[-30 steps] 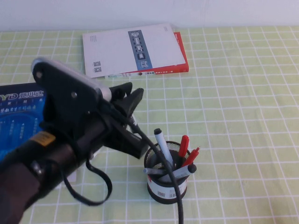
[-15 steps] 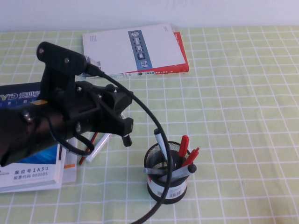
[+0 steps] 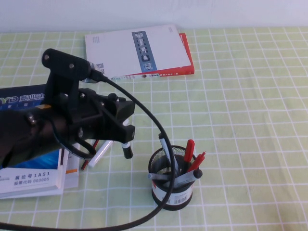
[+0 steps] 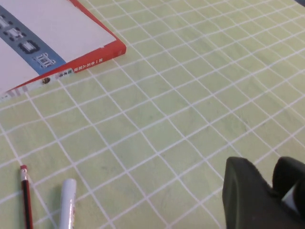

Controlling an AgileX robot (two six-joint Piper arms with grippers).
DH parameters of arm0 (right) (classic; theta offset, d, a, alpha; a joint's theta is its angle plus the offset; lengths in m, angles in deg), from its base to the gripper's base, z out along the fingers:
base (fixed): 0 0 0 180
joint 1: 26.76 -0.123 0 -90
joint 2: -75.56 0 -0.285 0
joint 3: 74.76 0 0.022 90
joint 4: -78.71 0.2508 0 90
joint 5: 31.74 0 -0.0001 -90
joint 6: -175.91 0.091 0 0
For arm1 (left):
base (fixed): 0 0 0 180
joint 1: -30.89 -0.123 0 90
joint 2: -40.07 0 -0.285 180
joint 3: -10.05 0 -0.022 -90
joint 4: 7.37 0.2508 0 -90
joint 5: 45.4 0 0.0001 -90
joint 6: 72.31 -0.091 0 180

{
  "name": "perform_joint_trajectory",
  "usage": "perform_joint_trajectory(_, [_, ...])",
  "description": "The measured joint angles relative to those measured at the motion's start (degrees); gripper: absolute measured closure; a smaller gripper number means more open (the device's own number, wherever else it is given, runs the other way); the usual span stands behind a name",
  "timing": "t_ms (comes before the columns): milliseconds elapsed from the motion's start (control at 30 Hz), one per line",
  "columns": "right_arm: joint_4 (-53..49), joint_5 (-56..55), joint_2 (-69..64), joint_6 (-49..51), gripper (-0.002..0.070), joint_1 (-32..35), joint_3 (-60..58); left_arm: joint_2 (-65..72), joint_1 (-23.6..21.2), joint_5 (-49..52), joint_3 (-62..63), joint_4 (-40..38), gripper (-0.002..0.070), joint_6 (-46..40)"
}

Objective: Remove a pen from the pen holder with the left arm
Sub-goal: Place the pen on the table

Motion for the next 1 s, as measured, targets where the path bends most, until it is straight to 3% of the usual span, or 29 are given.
perform_joint_trajectory(67, [0.00, 0.00, 0.00, 0.00, 0.0691, 0.00, 0.00, 0.11, 0.00, 0.09, 0.00, 3.04, 0.0587, 2.51])
perform_joint_trajectory(133, [0.00, 0.00, 0.00, 0.00, 0.0691, 0.00, 0.00, 0.11, -0.11, 0.21, 0.00, 12.70, 0.0587, 11.85])
perform_joint_trajectory(267, [0.00, 0.00, 0.00, 0.00, 0.0691, 0.00, 0.00, 0.21, -1.71, 3.81, 1.00, 40.83, 0.0587, 40.14])
perform_joint_trajectory(333, [0.00, 0.00, 0.00, 0.00, 0.0691, 0.00, 0.00, 0.21, -2.10, 5.73, 1.93, 49.44, 0.0587, 48.30])
perform_joint_trajectory(500, [0.00, 0.00, 0.00, 0.00, 0.0691, 0.00, 0.00, 0.55, -2.24, 14.90, 6.70, 64.46, 0.0587, 62.54])
perform_joint_trajectory(667, [0.00, 0.00, 0.00, 0.00, 0.0691, 0.00, 0.00, 3.50, -2.24, 23.82, 11.73, 68.08, 0.0587, 65.03])
perform_joint_trajectory(867, [0.00, 0.00, 0.00, 0.00, 0.0691, 0.00, 0.00, 9.62, -2.24, 28.27, 15.43, 58.63, 0.0587, 55.18])
perform_joint_trajectory(1000, [0.00, 0.00, 0.00, 0.00, 0.0691, 0.00, 0.00, 14.43, -2.24, 35.01, 18.96, 56.67, 0.0587, 52.58])
